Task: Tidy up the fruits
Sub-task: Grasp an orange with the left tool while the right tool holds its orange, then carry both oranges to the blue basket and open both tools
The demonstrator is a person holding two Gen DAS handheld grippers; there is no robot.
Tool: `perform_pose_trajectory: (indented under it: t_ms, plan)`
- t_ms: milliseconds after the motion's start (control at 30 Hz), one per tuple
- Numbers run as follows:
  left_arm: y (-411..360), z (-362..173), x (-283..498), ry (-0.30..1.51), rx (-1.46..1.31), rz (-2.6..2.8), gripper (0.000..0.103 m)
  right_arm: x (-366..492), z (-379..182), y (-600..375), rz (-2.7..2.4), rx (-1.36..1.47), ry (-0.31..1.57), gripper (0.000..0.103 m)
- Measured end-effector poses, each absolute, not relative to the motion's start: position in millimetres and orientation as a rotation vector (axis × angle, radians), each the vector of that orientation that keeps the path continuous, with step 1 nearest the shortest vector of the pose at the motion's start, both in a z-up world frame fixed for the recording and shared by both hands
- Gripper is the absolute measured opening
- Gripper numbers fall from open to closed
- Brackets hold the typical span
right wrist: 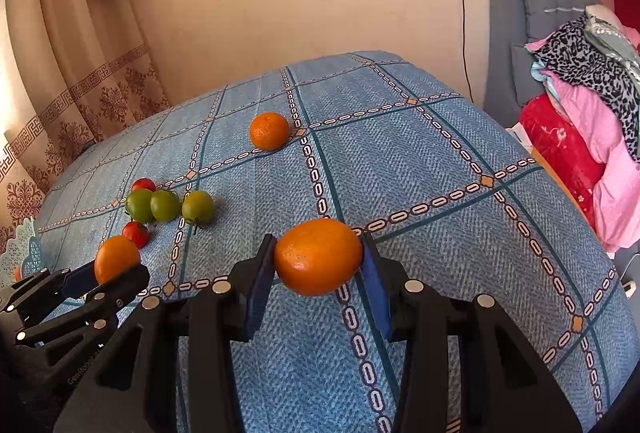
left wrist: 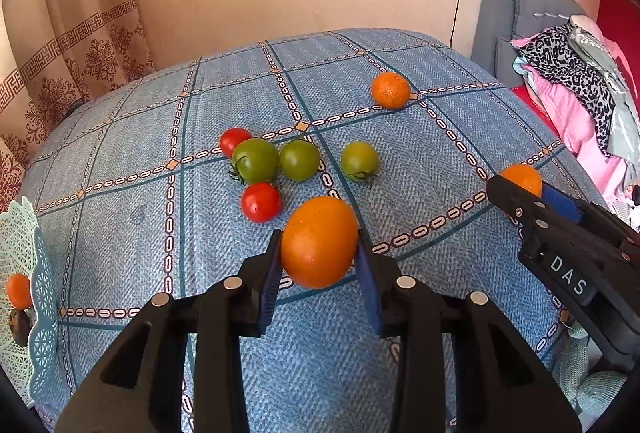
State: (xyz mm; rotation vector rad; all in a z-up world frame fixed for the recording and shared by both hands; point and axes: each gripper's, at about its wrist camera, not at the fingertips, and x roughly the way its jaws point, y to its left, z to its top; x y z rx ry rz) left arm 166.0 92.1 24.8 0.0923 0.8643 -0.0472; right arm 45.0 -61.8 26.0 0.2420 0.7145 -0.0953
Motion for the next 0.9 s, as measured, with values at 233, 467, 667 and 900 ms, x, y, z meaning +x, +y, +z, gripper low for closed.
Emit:
perform_pose_trajectory:
  t_ms: [233,467,667,900]
  plan:
    - [98.7,35.3,151.2,0.835,0.103,-0.021,0.036,45.0,25.8,-54.8,-0.091,0.225,0.712,0.042]
    - [108.3,40.6,141.0,0.812,0.115,0.006,0.036,44.2,25.6,-52.4,-0.09,0.22,0.709,0.042]
    - [116.9,47.4,130.3,0.786,0.115,0.028,0.036,40.9,26.4,-48.7,-0.095,0.211,0.699,0.042]
    - [133.6,54.0,118.2,0.767,0.097,0.055,0.036,33.3,28.6,-34.2,-0.071,0.187,0.701,0.042]
